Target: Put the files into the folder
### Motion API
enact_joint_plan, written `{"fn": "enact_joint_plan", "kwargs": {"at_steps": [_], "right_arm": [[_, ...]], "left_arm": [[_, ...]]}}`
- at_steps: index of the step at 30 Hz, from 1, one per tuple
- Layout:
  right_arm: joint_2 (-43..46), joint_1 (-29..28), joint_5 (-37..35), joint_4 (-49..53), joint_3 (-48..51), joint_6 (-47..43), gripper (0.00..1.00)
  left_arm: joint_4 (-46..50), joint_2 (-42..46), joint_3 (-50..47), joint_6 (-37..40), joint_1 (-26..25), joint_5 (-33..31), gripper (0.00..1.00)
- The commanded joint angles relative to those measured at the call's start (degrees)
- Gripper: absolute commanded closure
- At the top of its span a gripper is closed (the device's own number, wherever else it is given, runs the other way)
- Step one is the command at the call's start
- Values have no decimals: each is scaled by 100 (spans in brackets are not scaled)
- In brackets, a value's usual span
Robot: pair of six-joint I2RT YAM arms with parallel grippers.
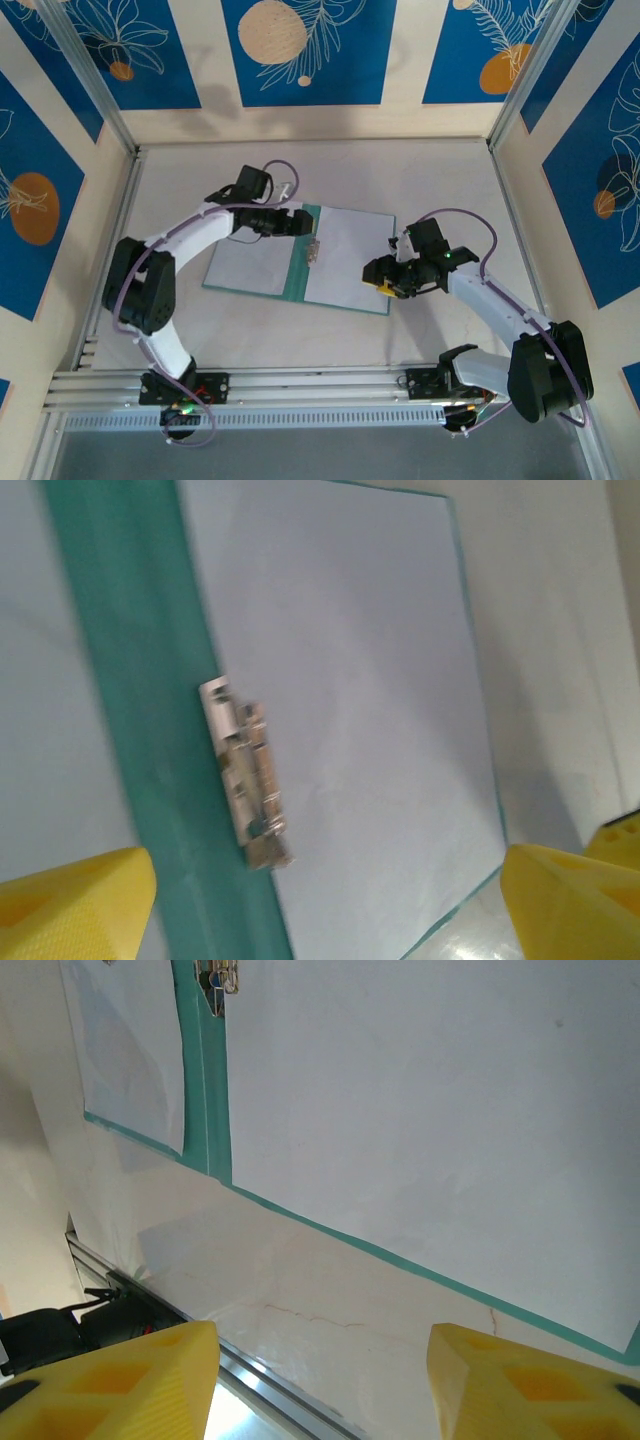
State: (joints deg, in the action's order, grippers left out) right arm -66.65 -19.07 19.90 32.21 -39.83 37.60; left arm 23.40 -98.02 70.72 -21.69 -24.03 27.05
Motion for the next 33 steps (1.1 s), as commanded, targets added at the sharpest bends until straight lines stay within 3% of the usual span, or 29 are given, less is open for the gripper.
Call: {"fn": "enact_joint_plan", "kwargs": {"at_steps": [1,5,11,23,33], "right_arm": [[40,4,97,132,-52,-78,42],[69,9,94,128,-25,-88,42],[73,3,94,128,-50,-59,42],[122,-59,-129,283,-189,80,43],[-95,-363,-944,694,-737,225,45]], "left_arm": [[370,358,-430,-449,301,-861,11],[535,599,-917,-514,425,-1339,11],[487,600,-1540,-604,452,-1553,12],[-104,455,-2325,-848,350,-1163,19],[-358,576,-2729,-1230,-169,-1095,20]]}}
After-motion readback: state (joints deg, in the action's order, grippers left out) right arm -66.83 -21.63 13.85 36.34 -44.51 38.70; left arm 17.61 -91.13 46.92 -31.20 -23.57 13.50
